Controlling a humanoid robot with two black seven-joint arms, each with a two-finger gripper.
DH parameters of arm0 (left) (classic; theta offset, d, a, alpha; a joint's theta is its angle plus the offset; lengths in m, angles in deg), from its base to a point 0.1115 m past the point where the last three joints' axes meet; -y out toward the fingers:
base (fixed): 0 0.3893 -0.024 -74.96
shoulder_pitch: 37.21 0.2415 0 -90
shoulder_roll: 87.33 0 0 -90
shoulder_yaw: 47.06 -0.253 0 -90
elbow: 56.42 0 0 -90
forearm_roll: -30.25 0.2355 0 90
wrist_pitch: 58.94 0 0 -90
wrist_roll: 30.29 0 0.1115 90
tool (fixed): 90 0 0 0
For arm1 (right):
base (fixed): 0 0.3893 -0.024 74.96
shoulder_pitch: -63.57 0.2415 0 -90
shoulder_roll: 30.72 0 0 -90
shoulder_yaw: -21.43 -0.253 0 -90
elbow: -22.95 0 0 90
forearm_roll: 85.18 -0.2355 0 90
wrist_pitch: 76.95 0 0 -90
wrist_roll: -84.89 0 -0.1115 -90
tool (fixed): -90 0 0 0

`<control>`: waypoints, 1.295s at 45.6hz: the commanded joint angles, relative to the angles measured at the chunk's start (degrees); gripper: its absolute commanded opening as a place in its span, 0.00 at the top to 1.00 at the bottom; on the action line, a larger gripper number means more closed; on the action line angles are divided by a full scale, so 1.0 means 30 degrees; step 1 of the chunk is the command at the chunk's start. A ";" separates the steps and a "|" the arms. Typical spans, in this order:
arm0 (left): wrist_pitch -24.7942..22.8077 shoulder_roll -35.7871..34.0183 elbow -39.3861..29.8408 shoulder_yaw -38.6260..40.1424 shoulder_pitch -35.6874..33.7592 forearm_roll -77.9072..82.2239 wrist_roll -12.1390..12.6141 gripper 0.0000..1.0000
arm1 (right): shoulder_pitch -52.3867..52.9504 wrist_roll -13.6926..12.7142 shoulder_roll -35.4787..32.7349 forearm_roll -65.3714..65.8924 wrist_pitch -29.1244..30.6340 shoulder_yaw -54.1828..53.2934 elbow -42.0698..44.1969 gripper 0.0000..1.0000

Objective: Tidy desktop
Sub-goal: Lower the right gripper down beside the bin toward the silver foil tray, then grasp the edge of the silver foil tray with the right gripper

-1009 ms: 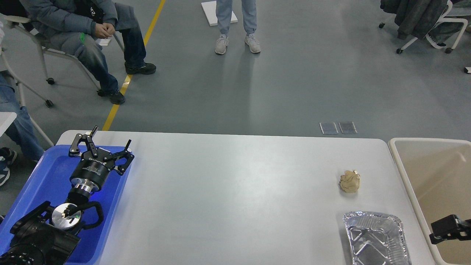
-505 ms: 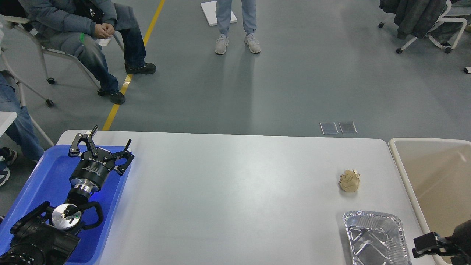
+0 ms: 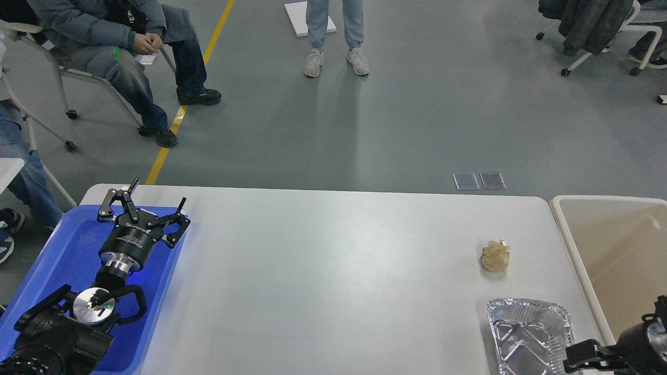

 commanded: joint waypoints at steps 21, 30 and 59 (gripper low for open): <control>0.0000 0.0000 0.0000 0.0004 0.0000 -0.0001 -0.0016 0.00 | -0.1986 0.1164 0.2185 0.0250 -0.1864 -0.0230 0.2264 0.04; 0.0000 0.0000 0.0000 -0.0025 0.0000 0.0000 -0.0016 0.00 | -0.2514 0.1956 0.2214 0.2271 -0.2770 -0.0230 0.2558 0.17; 0.0000 0.0000 0.0000 0.0004 0.0000 -0.0001 0.0013 0.00 | -0.2251 0.1927 0.2039 0.3591 -0.3241 0.0267 0.2734 1.00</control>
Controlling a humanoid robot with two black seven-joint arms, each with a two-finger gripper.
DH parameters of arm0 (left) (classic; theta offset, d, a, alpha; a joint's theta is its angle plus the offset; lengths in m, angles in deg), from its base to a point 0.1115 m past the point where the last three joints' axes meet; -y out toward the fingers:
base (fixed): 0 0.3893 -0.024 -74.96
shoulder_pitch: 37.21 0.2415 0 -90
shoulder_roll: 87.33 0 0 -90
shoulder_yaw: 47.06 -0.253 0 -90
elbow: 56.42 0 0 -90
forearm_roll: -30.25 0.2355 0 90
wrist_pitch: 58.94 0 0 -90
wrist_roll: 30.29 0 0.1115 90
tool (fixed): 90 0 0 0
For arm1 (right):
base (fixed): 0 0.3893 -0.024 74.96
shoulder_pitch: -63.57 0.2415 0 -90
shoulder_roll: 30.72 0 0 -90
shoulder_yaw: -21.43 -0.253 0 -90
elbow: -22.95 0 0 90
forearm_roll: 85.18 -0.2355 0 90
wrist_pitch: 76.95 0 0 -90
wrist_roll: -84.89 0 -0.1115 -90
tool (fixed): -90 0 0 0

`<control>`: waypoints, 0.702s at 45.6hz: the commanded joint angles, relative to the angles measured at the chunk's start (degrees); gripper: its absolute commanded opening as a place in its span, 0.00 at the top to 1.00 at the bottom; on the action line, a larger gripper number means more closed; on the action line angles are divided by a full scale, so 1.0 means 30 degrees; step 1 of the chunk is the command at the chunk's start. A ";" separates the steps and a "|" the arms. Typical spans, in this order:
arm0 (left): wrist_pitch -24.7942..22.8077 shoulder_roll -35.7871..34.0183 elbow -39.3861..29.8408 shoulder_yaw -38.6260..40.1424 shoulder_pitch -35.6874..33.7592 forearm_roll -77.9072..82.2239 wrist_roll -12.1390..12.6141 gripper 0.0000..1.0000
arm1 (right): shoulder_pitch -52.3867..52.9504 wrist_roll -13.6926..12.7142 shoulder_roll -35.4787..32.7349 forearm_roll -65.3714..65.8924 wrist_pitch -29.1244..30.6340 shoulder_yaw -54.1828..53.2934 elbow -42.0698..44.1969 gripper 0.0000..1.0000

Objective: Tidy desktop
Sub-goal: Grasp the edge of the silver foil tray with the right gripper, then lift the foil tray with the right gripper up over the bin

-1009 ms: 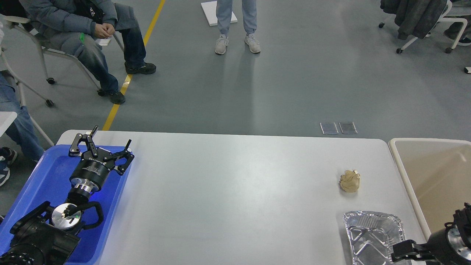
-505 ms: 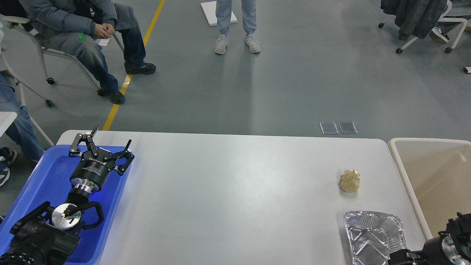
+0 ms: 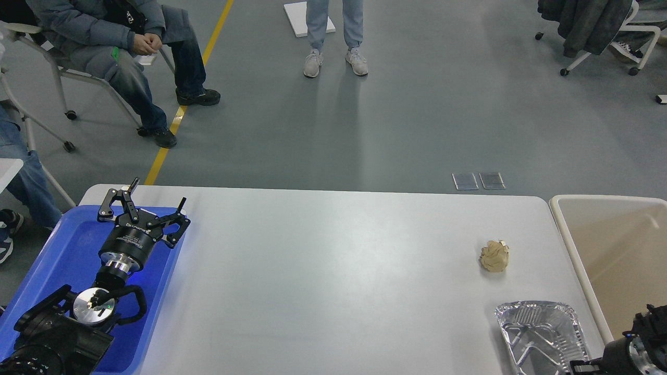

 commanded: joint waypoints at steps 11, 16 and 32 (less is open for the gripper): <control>0.0000 0.0000 0.0000 -0.0014 0.0000 -0.0001 -0.0007 0.00 | 0.1970 0.0035 -0.1084 0.0039 0.0076 0.2183 -0.0805 1.00; 0.0000 0.0000 0.0000 -0.0014 0.0000 0.0028 0.0021 0.00 | 0.2936 0.0035 -0.1816 -0.0020 0.0543 0.2477 -0.1714 1.00; 0.0000 0.0000 0.0000 -0.0014 0.0000 0.0028 0.0022 0.00 | 0.9583 -0.0141 -0.4483 -0.1776 0.3063 0.6486 -0.6576 1.00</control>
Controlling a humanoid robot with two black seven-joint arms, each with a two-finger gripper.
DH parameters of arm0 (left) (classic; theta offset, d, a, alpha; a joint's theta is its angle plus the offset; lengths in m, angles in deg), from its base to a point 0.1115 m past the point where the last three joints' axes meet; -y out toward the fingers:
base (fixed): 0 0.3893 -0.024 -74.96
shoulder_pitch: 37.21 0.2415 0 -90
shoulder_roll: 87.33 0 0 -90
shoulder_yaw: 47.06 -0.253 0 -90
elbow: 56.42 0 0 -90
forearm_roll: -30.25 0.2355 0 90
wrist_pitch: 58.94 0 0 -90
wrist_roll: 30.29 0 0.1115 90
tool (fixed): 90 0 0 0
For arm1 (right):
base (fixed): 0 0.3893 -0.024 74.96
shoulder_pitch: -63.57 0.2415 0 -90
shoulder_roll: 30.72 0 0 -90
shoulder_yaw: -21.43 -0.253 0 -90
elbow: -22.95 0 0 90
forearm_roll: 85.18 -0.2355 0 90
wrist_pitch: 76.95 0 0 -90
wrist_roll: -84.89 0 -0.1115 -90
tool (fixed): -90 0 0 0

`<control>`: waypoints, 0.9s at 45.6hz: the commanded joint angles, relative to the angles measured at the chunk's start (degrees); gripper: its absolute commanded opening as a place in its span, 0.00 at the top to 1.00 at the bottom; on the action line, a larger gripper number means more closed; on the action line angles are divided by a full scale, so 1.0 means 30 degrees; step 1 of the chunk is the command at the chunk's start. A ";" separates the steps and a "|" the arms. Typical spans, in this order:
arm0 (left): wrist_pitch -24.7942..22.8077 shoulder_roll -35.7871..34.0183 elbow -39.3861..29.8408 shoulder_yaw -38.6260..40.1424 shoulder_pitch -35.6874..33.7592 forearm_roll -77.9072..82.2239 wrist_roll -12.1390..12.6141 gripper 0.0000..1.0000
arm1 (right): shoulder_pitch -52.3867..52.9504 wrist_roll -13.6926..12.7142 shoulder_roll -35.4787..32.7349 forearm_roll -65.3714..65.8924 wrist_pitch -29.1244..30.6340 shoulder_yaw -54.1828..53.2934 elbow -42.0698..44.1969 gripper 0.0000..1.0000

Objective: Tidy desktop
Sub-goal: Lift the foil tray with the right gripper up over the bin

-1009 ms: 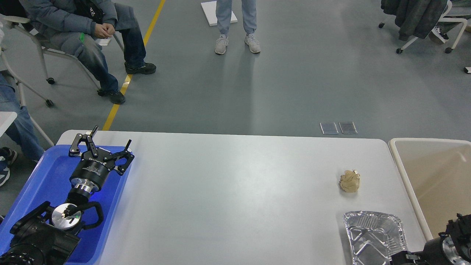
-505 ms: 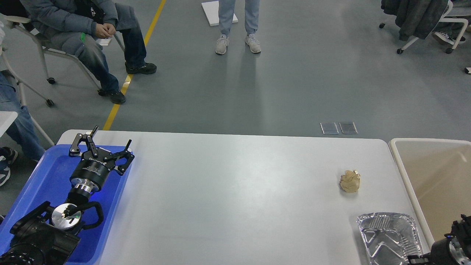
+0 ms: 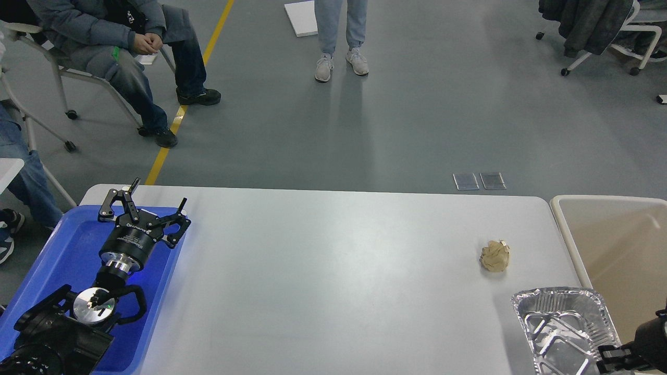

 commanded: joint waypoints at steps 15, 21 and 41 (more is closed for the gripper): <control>0.0000 0.0000 0.0000 -0.0002 -0.0001 0.0003 0.0003 0.00 | 1.5818 -0.0096 -0.0903 -0.3802 0.4260 1.0160 -0.6376 1.00; 0.0000 0.0000 0.0000 -0.0002 -0.0001 0.0003 0.0003 0.00 | 1.8515 -0.0096 -0.0522 -0.4446 0.6457 1.0484 -0.6376 1.00; 0.0000 0.0000 0.0000 -0.0002 -0.0001 0.0003 0.0003 0.00 | 2.5518 0.0051 0.2466 -0.7406 0.7984 1.2564 -0.6376 1.00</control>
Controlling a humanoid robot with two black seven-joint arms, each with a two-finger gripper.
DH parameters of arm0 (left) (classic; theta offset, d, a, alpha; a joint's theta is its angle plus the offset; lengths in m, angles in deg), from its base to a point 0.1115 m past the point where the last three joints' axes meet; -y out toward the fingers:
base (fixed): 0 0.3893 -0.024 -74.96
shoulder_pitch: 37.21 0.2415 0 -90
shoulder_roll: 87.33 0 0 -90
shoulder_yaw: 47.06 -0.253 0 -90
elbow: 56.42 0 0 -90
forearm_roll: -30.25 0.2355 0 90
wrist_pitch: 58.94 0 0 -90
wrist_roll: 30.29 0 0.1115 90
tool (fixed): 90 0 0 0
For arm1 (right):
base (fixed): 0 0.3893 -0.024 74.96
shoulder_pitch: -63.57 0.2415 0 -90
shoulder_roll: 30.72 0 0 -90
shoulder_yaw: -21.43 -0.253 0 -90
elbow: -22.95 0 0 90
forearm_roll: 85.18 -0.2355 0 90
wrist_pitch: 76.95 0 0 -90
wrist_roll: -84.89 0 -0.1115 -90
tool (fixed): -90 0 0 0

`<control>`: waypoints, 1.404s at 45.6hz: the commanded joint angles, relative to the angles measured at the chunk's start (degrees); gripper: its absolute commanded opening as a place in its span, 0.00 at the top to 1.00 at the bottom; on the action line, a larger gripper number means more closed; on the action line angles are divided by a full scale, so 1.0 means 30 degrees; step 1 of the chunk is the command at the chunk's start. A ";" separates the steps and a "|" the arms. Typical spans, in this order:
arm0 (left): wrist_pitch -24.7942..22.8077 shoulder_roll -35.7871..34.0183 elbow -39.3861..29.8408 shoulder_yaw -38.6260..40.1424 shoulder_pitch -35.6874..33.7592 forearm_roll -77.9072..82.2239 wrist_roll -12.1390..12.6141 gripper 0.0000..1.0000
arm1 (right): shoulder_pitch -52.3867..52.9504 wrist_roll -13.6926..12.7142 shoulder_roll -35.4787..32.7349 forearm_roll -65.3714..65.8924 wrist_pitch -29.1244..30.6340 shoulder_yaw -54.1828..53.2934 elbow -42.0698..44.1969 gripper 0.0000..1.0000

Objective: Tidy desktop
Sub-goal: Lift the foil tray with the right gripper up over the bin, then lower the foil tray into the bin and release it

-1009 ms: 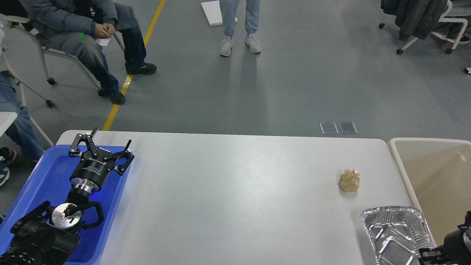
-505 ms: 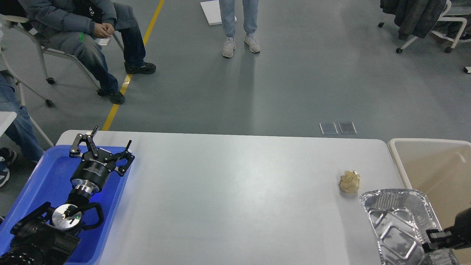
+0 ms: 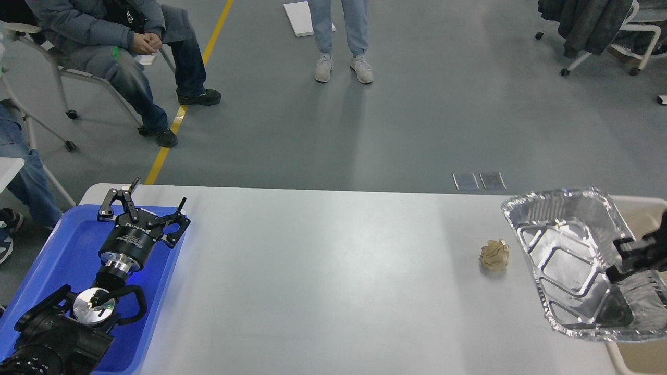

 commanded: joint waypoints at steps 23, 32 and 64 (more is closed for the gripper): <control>0.0000 0.0000 0.0000 -0.0002 -0.0001 -0.0003 -0.0002 0.00 | 0.5574 0.0090 0.2437 -0.2553 0.0639 0.0955 -0.0017 1.00; 0.0000 0.0000 0.0000 0.0027 -0.0001 -0.0003 -0.0002 0.00 | 0.3000 0.0119 0.1998 -0.1440 0.0639 0.1073 0.2262 1.00; 0.0000 0.0000 0.0000 -0.0002 -0.0001 -0.0003 -0.0002 0.00 | -0.7841 0.2666 -0.1225 -0.1762 0.0639 0.0721 1.4220 1.00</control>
